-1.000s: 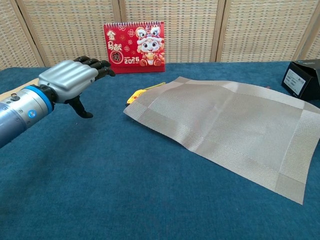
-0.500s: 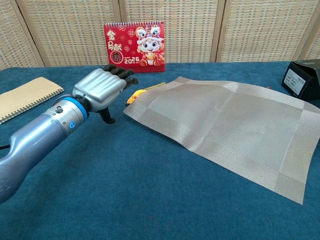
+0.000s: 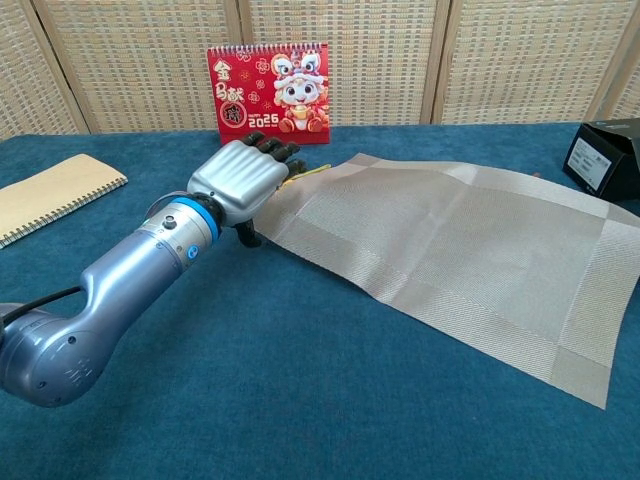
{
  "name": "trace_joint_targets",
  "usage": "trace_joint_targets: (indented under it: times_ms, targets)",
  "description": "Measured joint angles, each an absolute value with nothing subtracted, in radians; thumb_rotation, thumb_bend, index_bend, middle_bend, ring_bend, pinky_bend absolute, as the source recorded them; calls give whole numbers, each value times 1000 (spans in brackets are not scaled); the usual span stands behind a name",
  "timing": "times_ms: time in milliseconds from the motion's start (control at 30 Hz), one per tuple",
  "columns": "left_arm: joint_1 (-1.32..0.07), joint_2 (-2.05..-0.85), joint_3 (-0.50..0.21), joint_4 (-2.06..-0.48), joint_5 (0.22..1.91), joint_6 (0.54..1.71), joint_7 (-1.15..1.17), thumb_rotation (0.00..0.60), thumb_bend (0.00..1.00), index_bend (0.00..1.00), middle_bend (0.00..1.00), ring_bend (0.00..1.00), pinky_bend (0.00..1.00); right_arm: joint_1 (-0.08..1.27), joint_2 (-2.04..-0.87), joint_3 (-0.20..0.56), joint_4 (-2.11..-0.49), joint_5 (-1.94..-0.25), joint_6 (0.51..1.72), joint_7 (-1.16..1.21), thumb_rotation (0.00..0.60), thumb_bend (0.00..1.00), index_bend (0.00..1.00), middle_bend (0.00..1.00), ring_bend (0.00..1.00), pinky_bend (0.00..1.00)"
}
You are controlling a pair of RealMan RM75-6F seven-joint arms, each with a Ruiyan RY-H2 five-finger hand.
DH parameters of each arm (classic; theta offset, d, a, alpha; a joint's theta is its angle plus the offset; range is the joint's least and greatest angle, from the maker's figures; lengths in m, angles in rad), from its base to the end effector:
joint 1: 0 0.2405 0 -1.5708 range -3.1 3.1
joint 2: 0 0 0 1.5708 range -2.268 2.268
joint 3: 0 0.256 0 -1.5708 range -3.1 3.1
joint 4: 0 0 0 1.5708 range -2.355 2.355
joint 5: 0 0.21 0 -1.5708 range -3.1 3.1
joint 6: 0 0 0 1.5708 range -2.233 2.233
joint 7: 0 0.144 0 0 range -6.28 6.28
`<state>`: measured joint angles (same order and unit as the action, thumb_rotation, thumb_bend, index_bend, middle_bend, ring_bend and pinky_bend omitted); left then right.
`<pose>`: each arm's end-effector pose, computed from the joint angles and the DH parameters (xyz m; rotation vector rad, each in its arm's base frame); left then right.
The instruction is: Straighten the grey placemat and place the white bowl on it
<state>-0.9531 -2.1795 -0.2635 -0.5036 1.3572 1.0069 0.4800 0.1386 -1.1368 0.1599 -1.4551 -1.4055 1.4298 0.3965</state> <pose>-0.1020 0.3939 -0.1231 -1.8389 -0.2980 -0.7765 -0.3343 -0.2231 0.1870 1.1733 -1.0508 1.1589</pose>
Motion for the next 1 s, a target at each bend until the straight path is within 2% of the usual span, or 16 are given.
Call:
trace_joint_targets:
  times_ms: [67,300,467,800,1000]
  targets:
    - [-965,-2198,-261,-474,1360,1005,469,600,155,144,0,0,0,138,-1135,161,-1455,-1405,1429,402,600,152,134,0,0,0]
    - [-991,-2246,-246,-393,1374,1007,434,600,320,166,0,0,0,138,-1135,163,-1454,-1405,1425,410,600,152,134,0,0,0]
    - [-999,-2266,-237,-351,1379,1009,411,600,335,195,0,0,0,138,-1136,163,-1454,-1408,1427,412,600,152,134,0,0,0]
    - [-994,-2269,-224,-337,1381,1026,385,600,338,542,0,0,0,140,-1139,163,-1451,-1406,1419,412,600,150,134,0,0,0]
    - [-995,-2269,-218,-333,1379,1030,389,600,340,561,0,0,0,140,-1138,162,-1454,-1408,1418,414,600,150,134,0,0,0]
